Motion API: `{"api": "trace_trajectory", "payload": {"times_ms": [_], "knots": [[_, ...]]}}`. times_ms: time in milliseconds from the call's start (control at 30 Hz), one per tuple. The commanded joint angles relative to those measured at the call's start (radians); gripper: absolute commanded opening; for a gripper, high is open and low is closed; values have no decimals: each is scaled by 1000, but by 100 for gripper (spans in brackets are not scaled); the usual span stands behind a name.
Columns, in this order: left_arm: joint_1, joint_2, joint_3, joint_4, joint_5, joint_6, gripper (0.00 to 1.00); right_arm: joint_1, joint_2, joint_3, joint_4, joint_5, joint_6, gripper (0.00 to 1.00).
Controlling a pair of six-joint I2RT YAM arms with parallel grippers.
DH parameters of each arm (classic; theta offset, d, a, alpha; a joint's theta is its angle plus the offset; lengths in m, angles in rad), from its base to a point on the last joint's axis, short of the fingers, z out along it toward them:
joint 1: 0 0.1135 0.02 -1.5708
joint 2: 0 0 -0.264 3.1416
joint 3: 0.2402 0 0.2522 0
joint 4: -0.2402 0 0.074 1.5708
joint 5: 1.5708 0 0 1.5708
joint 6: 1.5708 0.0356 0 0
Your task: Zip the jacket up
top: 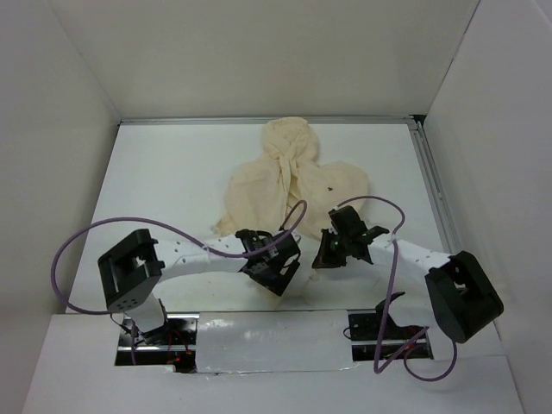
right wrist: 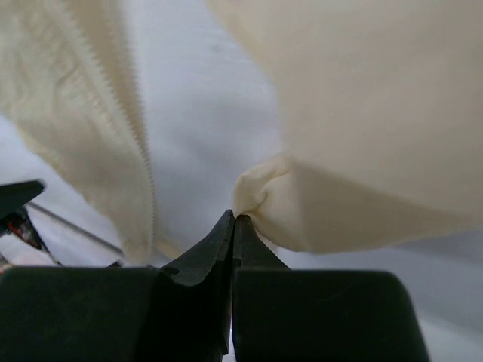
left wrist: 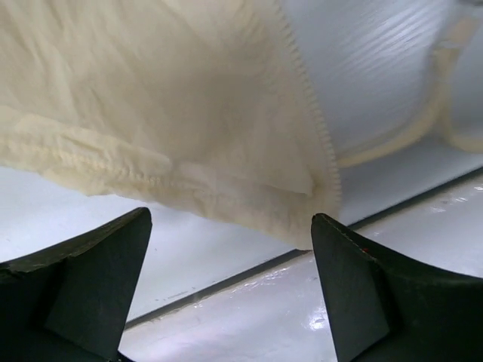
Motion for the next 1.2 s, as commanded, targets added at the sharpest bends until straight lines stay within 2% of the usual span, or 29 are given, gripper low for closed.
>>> {"api": "trace_trajectory", "payload": {"times_ms": [0,67,100,167,267,367,500,533,567,633,800,833,900,967,1033,1167], "knots": [[73,-87,74,67,23,121,99,-41,58,53,39,-2,-38,0],[132,-106,96,96,82,164,99,-82,93,79,30,0,-58,0],[201,-113,104,117,109,182,99,-101,131,107,34,-12,-68,0],[262,-112,104,223,194,245,99,-135,179,143,36,-34,-92,0],[357,3,143,292,269,302,99,-202,308,273,22,-60,-130,0],[397,141,220,312,317,351,99,-242,424,407,-27,-26,-173,0],[444,304,387,309,332,412,99,-300,541,574,-94,-50,-242,0],[470,393,457,300,356,428,98,-323,582,675,-108,-63,-253,0],[485,394,496,297,375,434,98,-331,602,676,-108,-63,-253,0],[529,492,579,286,390,438,98,-343,656,772,-115,-69,-287,0],[605,742,921,247,504,457,99,-346,781,989,-231,7,-408,0],[614,776,1035,236,512,457,99,-339,767,986,-231,-2,-425,0],[616,865,1139,213,495,446,99,-322,715,905,-207,-34,-453,0],[617,897,1258,193,492,426,99,-285,559,789,-216,-51,-454,0],[617,870,1250,205,504,422,99,-250,479,716,-246,-25,-442,0],[616,749,1024,322,483,397,99,-198,318,573,-375,190,-298,0]]}}
